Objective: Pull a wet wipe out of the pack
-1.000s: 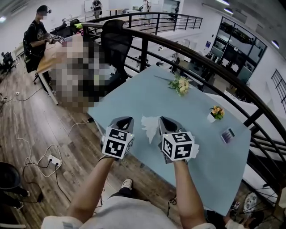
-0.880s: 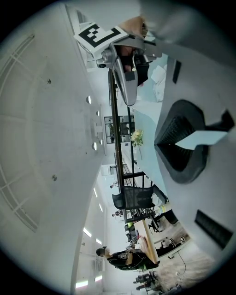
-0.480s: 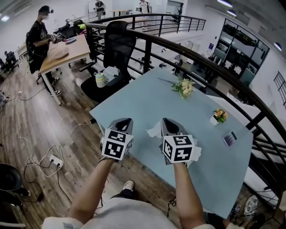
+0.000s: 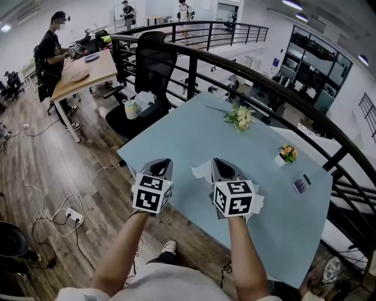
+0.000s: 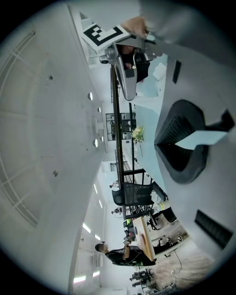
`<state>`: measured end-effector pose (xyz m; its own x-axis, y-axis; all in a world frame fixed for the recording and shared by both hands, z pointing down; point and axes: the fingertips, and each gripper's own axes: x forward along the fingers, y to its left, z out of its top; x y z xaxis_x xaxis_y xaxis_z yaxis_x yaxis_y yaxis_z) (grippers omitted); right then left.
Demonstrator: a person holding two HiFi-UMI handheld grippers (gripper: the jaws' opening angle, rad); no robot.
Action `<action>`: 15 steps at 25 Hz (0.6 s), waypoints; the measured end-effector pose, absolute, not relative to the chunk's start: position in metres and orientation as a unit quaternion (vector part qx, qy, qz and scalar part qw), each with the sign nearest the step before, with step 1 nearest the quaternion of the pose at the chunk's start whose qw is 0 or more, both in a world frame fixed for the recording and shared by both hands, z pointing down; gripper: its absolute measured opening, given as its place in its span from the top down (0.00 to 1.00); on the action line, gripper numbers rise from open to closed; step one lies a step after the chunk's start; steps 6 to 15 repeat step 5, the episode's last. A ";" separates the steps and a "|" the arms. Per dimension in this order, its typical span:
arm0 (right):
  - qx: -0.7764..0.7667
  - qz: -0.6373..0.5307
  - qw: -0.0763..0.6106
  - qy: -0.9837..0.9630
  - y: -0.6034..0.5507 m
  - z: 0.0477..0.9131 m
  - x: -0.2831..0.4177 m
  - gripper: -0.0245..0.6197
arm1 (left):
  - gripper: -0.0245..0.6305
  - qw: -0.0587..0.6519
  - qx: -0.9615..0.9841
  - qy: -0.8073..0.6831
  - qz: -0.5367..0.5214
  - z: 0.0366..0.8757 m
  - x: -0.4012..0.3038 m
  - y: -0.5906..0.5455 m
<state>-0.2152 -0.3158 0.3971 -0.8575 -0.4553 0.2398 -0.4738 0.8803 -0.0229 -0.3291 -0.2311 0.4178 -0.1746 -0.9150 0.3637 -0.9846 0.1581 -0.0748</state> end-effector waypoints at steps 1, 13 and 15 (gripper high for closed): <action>0.241 0.040 0.114 -0.963 -0.316 0.397 -0.215 0.95 | 0.97 0.118 0.632 -0.752 0.149 0.418 -0.329 -0.231; 0.241 0.039 0.113 -0.963 -0.319 0.395 -0.213 0.95 | 0.97 0.117 0.631 -0.752 0.150 0.417 -0.328 -0.233; 0.241 0.039 0.113 -0.963 -0.319 0.395 -0.213 0.95 | 0.97 0.117 0.631 -0.752 0.150 0.417 -0.328 -0.233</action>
